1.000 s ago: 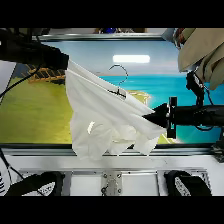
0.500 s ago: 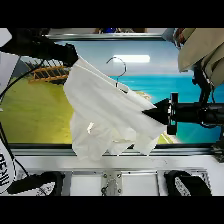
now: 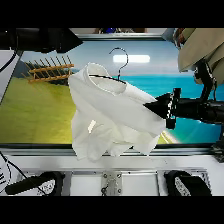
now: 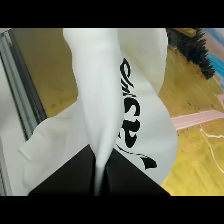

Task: Fold the clothes and pants, and hang the long-sleeved shirts on hangers.

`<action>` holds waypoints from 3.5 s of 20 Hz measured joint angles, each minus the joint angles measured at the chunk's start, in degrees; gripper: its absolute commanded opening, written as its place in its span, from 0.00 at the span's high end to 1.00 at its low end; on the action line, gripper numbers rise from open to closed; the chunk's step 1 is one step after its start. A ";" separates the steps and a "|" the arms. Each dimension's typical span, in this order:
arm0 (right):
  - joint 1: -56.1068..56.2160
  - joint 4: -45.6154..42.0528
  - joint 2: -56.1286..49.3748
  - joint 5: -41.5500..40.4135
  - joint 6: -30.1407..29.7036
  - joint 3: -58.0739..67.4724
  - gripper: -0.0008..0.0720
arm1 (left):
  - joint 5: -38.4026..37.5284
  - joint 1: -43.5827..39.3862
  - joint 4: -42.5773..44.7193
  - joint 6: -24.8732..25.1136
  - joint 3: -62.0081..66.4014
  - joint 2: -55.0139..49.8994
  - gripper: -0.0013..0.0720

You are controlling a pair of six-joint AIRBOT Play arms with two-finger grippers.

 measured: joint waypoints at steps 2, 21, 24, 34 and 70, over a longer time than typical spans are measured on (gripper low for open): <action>-0.07 0.00 0.00 -0.31 0.02 0.00 0.97 | 0.61 0.59 -5.14 0.15 0.00 -0.63 0.04; -38.32 -32.46 3.30 -27.28 34.18 19.28 0.97 | 5.92 5.11 -11.91 3.45 -4.63 5.27 0.96; -42.42 -40.35 5.29 -31.34 41.16 19.85 0.97 | 6.58 3.93 -11.96 4.09 -7.93 5.55 0.96; -45.07 -52.43 -1.33 -43.21 49.86 31.10 0.97 | 6.73 3.43 -11.98 4.85 -13.18 5.66 0.96; -59.80 -57.09 -26.62 -48.30 56.28 50.64 0.97 | -6.40 3.30 -12.13 3.32 -13.40 5.68 0.96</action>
